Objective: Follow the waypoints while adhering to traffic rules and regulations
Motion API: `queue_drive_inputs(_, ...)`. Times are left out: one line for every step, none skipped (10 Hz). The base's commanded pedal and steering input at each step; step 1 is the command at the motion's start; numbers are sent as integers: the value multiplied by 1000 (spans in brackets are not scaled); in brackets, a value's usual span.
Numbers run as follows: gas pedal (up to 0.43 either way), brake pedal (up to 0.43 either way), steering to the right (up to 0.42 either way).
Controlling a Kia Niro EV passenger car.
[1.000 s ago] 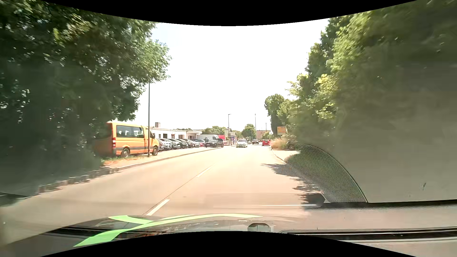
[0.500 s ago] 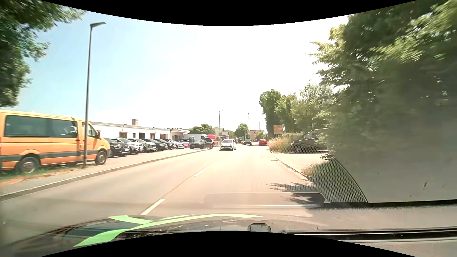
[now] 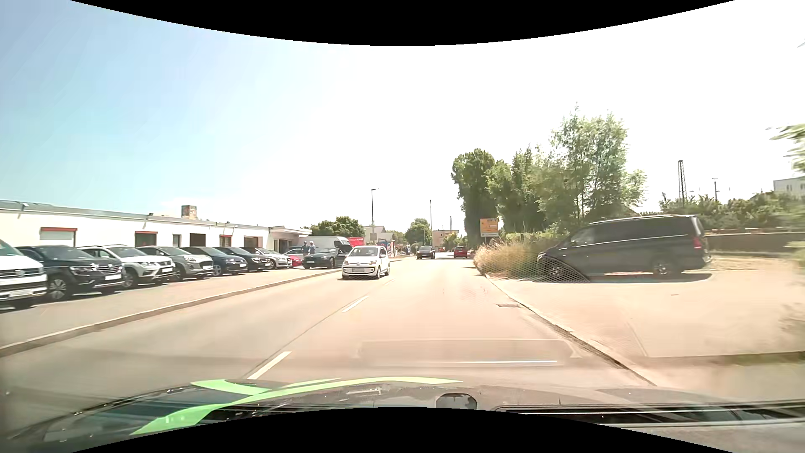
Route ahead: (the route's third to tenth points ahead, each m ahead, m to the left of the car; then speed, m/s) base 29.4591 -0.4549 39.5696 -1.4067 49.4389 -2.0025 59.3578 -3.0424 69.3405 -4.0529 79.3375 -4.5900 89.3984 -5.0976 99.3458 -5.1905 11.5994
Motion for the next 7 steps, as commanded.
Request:
queue_drive_inputs(130, 0, 13)
queue_drive_inputs(150, 0, 14)
queue_drive_inputs(150, 0, 14)
queue_drive_inputs(150, 0, 13)
queue_drive_inputs(150, 0, 14)
queue_drive_inputs(157, 0, 16)
queue_drive_inputs(157, 0, 16)
